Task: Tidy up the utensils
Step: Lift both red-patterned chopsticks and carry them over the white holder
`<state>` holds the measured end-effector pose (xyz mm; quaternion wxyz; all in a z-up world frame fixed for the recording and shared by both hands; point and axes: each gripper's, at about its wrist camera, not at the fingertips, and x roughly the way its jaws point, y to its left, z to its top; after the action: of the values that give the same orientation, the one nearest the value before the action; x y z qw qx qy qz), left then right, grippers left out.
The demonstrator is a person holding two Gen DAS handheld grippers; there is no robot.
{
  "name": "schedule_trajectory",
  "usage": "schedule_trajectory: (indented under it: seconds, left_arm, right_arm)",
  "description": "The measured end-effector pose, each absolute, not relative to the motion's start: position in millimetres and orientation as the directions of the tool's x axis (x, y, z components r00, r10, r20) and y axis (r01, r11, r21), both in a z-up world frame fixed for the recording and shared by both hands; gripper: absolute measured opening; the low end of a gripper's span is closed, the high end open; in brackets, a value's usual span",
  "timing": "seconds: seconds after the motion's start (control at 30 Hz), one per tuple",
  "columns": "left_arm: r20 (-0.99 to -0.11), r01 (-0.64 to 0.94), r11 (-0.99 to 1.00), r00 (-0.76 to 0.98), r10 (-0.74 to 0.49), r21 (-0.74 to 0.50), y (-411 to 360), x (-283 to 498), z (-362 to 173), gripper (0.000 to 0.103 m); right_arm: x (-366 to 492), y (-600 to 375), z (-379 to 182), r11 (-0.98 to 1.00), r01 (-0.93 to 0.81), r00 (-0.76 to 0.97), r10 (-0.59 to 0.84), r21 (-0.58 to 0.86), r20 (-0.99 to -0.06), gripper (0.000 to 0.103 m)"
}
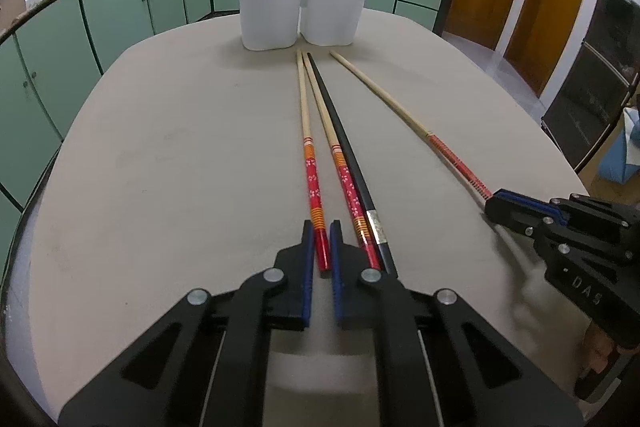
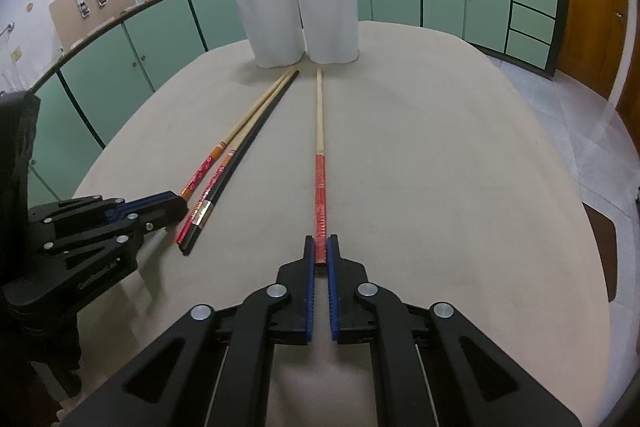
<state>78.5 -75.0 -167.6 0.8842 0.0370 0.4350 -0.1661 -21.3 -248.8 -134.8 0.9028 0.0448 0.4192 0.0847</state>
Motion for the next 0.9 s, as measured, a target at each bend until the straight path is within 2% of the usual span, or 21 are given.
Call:
schedule_trajectory:
  seconds: [0.23, 0.5, 0.9]
  left_arm:
    - [-0.741, 0.307, 0.949, 0.622, -0.254, -0.068, -62.3, 71.2, -139.8, 0.005]
    - [-0.642, 0.312, 0.949, 0.719, -0.265, -0.042, -53.9, 63.9, -82.8, 0.005]
    - [-0.51, 0.36, 0.933, 0.804, -0.307, 0.005, -61.4, 81.7, -20.4, 0.005]
  right_arm:
    - [-24.7, -255.6, -113.5, 0.982, -0.115, 0.664, 0.187, 0.149, -0.724, 0.006]
    - [-27.0, -266.6, -78.0, 0.978, -0.119, 0.708, 0.203, 0.169, -0.677, 0.006]
    - [-10.7, -269.6, 1.1, 0.975, -0.18, 0.809, 0.221, 0.128, -0.545, 0.006]
